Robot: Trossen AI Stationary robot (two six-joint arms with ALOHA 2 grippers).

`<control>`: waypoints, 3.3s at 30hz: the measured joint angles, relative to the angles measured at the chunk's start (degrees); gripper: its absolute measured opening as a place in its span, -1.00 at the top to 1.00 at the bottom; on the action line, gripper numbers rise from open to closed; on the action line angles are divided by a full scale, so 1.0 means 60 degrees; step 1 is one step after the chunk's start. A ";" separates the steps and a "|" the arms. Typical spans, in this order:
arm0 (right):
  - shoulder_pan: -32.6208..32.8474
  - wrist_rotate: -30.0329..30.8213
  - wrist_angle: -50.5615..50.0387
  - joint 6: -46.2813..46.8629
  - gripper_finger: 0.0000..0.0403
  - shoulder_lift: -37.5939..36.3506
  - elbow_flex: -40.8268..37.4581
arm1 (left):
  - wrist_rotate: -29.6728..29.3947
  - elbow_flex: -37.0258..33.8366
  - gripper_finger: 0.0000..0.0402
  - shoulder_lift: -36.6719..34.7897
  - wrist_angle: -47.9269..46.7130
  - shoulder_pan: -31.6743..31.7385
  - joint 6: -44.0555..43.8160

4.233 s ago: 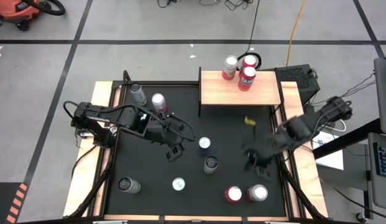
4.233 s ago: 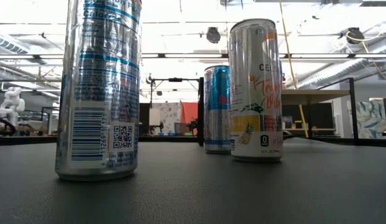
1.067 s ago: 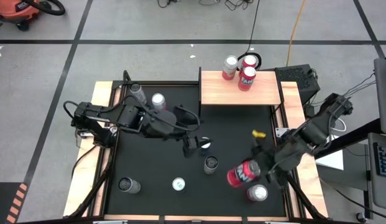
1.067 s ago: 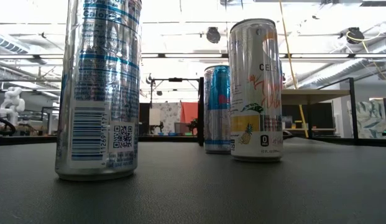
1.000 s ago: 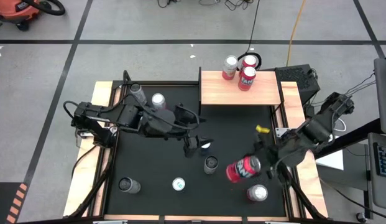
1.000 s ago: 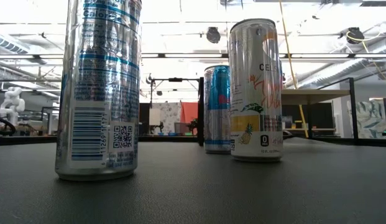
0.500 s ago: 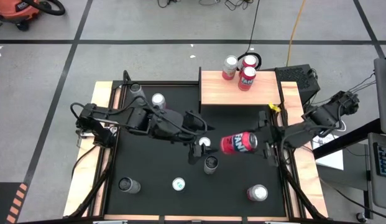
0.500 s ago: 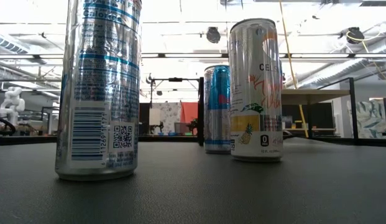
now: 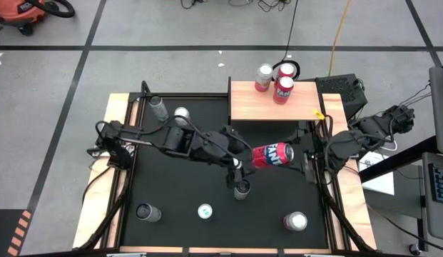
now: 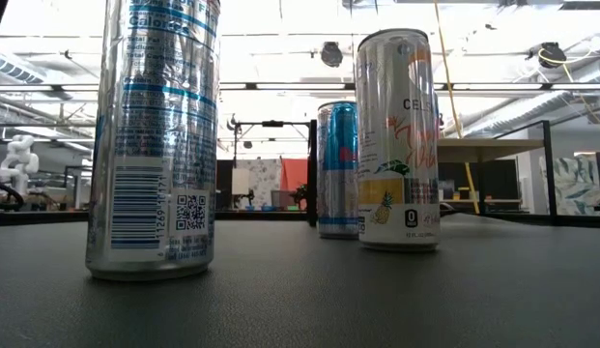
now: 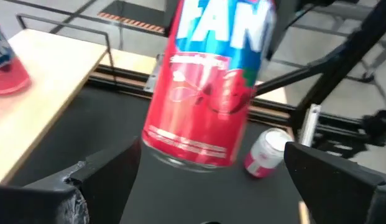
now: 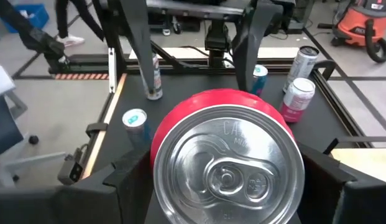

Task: Place canned beverage on shelf
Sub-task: Put the red soda can on the shelf aligned with the other red soda cans

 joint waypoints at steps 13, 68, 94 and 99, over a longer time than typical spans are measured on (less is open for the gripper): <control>-0.0001 -0.0032 0.0330 -0.0269 -0.36 0.0004 0.0000 | -0.0899 0.0004 -0.99 0.0627 0.0699 0.0000 0.1015; -0.0314 0.0550 0.2056 0.2059 -0.69 0.0078 0.0022 | -0.2143 0.0113 -0.53 0.0565 0.2025 -0.0018 0.2272; -0.0414 0.4116 0.3165 0.2264 -0.79 -0.0442 0.0110 | -0.6531 0.0142 -0.53 0.0539 0.6135 0.0007 0.4921; -0.0840 0.4246 0.4868 0.1418 -0.93 -0.0245 0.0111 | -0.7108 0.0142 -0.53 0.0539 0.6757 0.0007 0.5208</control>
